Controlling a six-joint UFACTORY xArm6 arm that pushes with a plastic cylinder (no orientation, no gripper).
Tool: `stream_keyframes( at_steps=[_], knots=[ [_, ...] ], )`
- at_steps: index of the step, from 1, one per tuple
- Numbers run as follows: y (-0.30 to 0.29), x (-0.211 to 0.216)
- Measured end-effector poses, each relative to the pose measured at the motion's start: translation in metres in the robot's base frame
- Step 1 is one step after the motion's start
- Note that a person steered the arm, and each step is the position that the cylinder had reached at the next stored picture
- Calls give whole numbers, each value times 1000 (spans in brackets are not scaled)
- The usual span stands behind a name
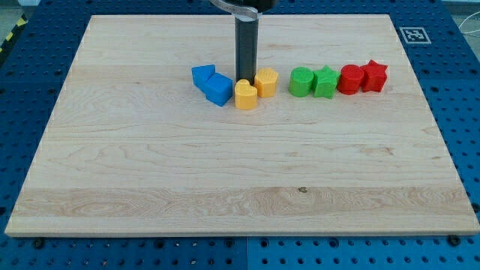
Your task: Nudge the yellow hexagon towards the down
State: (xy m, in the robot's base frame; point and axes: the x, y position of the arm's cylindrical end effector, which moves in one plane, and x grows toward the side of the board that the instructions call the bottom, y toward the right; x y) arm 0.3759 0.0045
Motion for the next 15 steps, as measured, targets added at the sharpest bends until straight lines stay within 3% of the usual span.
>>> stream_keyframes(
  at_steps=[3,7,9,15],
  knots=[
    [16,-35],
    [61,-26],
    [20,-29],
    [19,-10]
  ],
)
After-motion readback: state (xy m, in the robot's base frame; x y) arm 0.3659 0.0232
